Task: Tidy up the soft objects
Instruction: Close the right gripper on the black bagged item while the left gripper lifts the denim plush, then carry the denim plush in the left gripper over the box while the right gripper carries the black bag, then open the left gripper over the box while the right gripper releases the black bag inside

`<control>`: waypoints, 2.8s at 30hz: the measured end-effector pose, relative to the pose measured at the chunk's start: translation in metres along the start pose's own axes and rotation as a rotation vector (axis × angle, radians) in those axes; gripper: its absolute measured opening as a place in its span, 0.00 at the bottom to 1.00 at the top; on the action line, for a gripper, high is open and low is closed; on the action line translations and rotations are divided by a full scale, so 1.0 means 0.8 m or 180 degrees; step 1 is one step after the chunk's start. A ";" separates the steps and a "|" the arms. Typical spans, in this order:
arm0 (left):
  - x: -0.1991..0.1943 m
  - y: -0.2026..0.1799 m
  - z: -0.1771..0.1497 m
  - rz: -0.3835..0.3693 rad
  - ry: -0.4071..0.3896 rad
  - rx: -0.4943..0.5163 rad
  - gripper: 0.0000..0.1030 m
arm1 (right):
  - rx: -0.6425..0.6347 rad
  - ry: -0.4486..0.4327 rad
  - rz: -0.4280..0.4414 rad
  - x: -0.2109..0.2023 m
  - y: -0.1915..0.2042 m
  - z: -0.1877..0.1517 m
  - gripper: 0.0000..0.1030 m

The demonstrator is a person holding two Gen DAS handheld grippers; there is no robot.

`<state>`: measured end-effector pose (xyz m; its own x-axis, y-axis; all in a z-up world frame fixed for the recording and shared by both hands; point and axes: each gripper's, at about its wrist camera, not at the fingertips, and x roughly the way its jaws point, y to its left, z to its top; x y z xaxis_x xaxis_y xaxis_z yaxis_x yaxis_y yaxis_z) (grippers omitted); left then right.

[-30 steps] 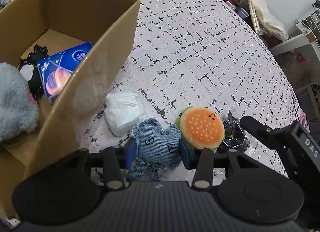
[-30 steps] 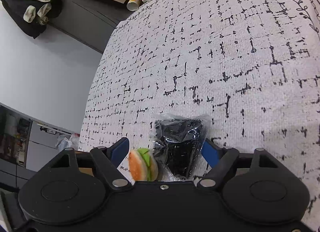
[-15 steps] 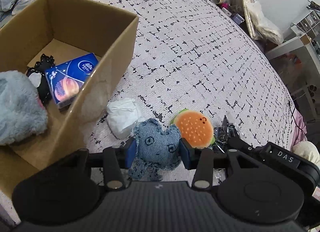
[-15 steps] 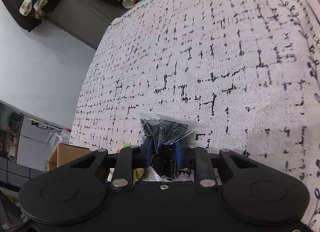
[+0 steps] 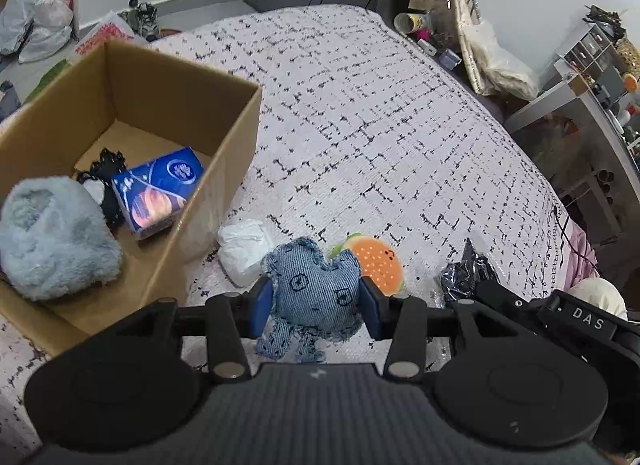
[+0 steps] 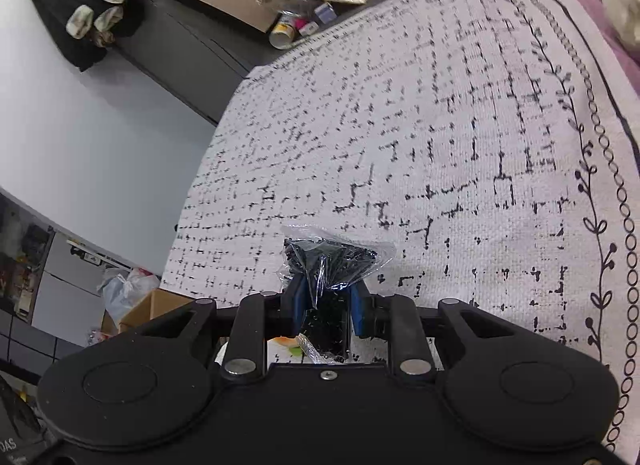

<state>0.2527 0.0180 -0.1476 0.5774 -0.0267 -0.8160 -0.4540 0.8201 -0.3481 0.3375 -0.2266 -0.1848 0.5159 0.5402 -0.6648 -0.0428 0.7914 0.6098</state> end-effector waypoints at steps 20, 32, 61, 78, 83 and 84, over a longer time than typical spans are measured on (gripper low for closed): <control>-0.080 0.016 0.020 -0.0001 -0.0383 0.0066 0.44 | -0.0487 -0.0245 0.0436 -0.042 0.067 -0.013 0.21; -0.105 0.049 0.037 0.0022 -0.0501 0.0039 0.44 | -0.0703 -0.0284 0.0509 -0.052 0.101 -0.029 0.21; -0.093 0.172 0.099 0.0084 -0.0458 -0.0362 0.44 | -0.1259 -0.0162 0.0551 -0.003 0.186 -0.085 0.21; -0.049 0.196 0.135 -0.0073 -0.0298 -0.0403 0.60 | -0.1428 0.0070 0.0561 0.033 0.221 -0.105 0.21; -0.049 0.200 0.139 -0.0066 -0.0322 -0.0363 0.68 | -0.1473 0.0151 0.0553 0.040 0.226 -0.111 0.21; -0.049 0.201 0.139 -0.0077 -0.0325 -0.0354 0.68 | -0.1473 0.0166 0.0551 0.041 0.226 -0.111 0.21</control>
<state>0.2325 0.2146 -0.1202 0.6525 0.0171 -0.7576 -0.5081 0.7515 -0.4207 0.2705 -0.0400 -0.1348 0.4247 0.6793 -0.5986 -0.5055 0.7264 0.4657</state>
